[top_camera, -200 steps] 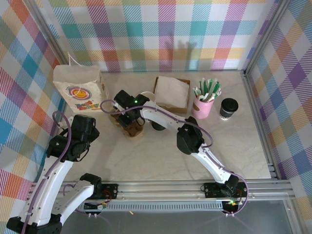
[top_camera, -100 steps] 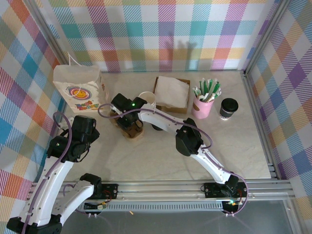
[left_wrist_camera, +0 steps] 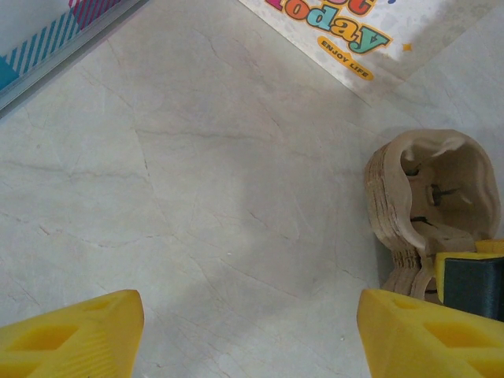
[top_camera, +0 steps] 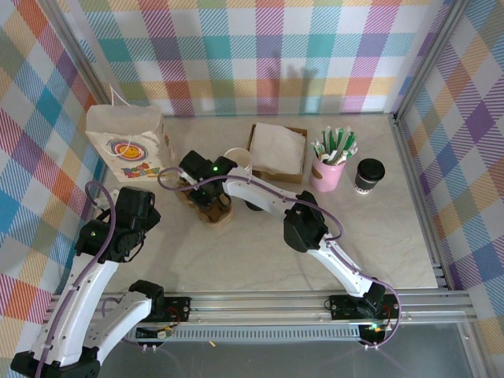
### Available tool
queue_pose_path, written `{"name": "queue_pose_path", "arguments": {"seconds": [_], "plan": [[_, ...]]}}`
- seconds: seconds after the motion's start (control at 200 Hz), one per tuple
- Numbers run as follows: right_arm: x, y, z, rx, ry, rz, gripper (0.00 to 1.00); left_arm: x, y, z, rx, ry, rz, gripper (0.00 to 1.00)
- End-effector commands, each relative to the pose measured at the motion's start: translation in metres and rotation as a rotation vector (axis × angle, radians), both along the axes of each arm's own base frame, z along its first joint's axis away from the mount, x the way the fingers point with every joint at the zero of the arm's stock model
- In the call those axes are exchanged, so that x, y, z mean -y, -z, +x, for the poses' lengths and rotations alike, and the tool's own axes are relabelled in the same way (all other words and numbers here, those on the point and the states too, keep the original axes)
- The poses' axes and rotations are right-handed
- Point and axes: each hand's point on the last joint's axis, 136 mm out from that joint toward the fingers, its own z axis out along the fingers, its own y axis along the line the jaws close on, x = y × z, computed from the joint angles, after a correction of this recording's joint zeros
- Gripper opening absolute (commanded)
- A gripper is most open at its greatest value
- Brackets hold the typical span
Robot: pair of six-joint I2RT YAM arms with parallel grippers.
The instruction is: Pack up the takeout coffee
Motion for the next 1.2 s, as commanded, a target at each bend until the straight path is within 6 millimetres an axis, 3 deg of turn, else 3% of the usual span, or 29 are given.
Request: {"name": "queue_pose_path", "arguments": {"seconds": [0.0,0.17,0.405,0.74,0.9,1.195], "plan": [[-0.006,-0.046,0.006,0.058,-0.027,0.083,0.36,-0.007,0.001,-0.002,-0.005,-0.028,0.028,0.72],[-0.009,-0.077,0.007,0.098,-0.034,0.145,0.34,-0.007,0.0,0.0,-0.003,-0.026,0.032,0.72],[-0.005,-0.094,0.004,0.107,-0.035,0.164,0.31,-0.007,0.012,-0.004,-0.017,-0.044,0.012,0.73],[0.0,-0.093,-0.009,0.039,-0.032,0.165,0.28,-0.009,0.013,-0.008,-0.013,-0.056,0.012,0.72],[0.003,-0.103,-0.012,0.036,-0.033,0.182,0.28,-0.01,0.016,-0.01,-0.019,-0.062,0.013,0.73],[0.014,-0.146,-0.021,0.023,-0.006,0.261,0.28,-0.003,0.029,-0.007,-0.028,-0.06,-0.033,0.73]]}}
